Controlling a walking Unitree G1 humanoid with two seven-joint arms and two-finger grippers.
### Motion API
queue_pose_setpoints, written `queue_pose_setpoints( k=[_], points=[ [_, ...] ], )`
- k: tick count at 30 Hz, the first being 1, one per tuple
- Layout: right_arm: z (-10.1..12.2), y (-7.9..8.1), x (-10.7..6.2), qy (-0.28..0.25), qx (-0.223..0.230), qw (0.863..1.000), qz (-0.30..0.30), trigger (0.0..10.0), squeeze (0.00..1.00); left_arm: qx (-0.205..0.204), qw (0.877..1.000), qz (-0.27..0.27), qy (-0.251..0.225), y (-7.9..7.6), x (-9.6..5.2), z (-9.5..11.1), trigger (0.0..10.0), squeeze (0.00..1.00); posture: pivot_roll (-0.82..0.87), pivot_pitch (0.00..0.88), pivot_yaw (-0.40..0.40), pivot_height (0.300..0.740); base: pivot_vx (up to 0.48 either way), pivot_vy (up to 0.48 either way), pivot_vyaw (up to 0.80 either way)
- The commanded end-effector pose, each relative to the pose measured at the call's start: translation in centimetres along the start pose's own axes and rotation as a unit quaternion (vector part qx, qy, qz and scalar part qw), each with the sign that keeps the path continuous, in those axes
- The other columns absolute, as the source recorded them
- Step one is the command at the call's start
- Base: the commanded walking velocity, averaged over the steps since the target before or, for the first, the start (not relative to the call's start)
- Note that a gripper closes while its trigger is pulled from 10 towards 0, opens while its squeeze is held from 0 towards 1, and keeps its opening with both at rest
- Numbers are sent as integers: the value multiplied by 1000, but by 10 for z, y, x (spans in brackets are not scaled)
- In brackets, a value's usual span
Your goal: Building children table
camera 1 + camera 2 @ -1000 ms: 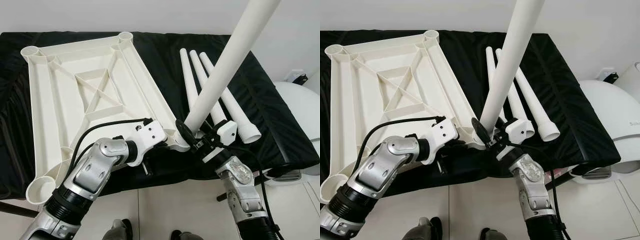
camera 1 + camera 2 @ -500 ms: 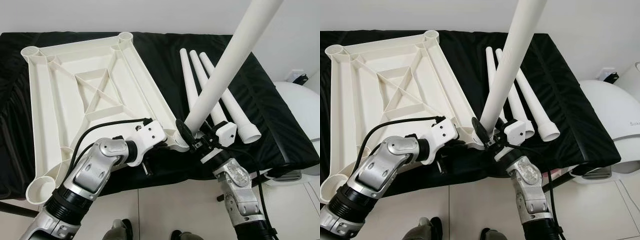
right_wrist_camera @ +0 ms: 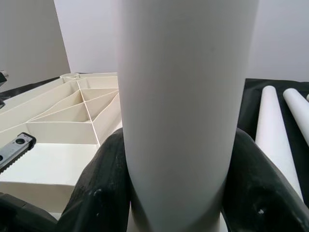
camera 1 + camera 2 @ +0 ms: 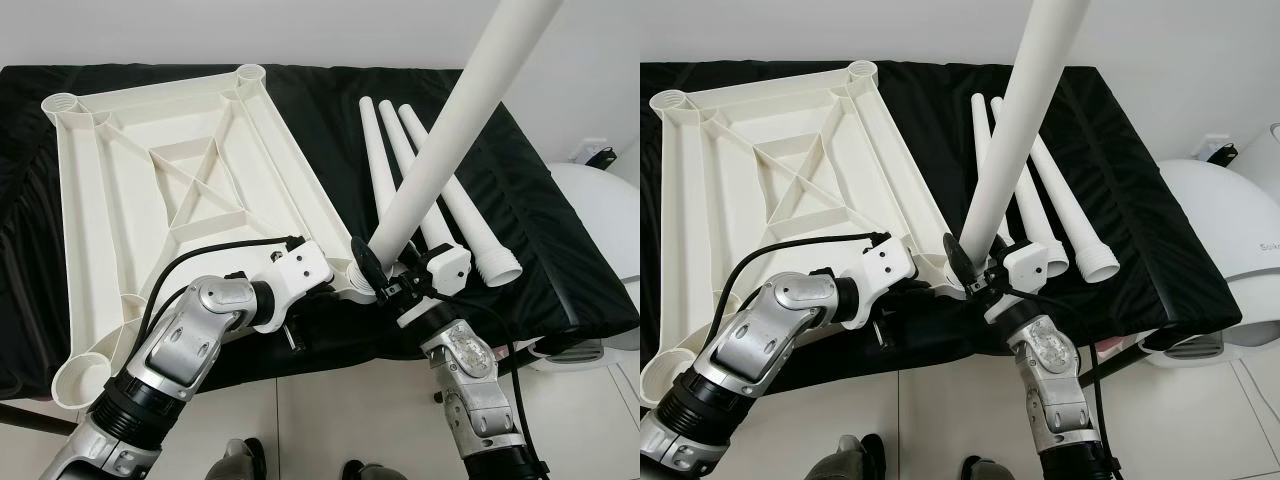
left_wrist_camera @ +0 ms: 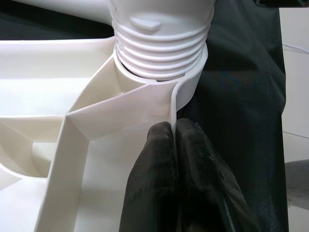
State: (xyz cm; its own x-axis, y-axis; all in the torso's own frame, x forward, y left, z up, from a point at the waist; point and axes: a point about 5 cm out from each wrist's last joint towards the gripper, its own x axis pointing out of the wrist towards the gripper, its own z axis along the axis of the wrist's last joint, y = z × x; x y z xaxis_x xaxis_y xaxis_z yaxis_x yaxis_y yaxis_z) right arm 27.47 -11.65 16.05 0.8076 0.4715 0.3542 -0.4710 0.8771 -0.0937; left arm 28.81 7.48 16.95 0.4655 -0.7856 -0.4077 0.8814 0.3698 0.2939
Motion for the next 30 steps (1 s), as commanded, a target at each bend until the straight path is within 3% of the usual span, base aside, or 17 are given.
queue_pose_setpoints(
  k=[1, 30],
  points=[
    [-27, 2, -15, 79, 19, 997, -11, 10000, 0, -29, 999, 12, 37, -2, 4, -17, 10000, 0, -21, 209, -10, 740, 0, 0, 0],
    [-24, 10, -14, 83, -2, 992, -95, 10000, 0, -28, 999, 11, 37, -3, 3, -16, 10000, 0, -17, 199, -3, 740, 0, 0, 0]
  ],
)
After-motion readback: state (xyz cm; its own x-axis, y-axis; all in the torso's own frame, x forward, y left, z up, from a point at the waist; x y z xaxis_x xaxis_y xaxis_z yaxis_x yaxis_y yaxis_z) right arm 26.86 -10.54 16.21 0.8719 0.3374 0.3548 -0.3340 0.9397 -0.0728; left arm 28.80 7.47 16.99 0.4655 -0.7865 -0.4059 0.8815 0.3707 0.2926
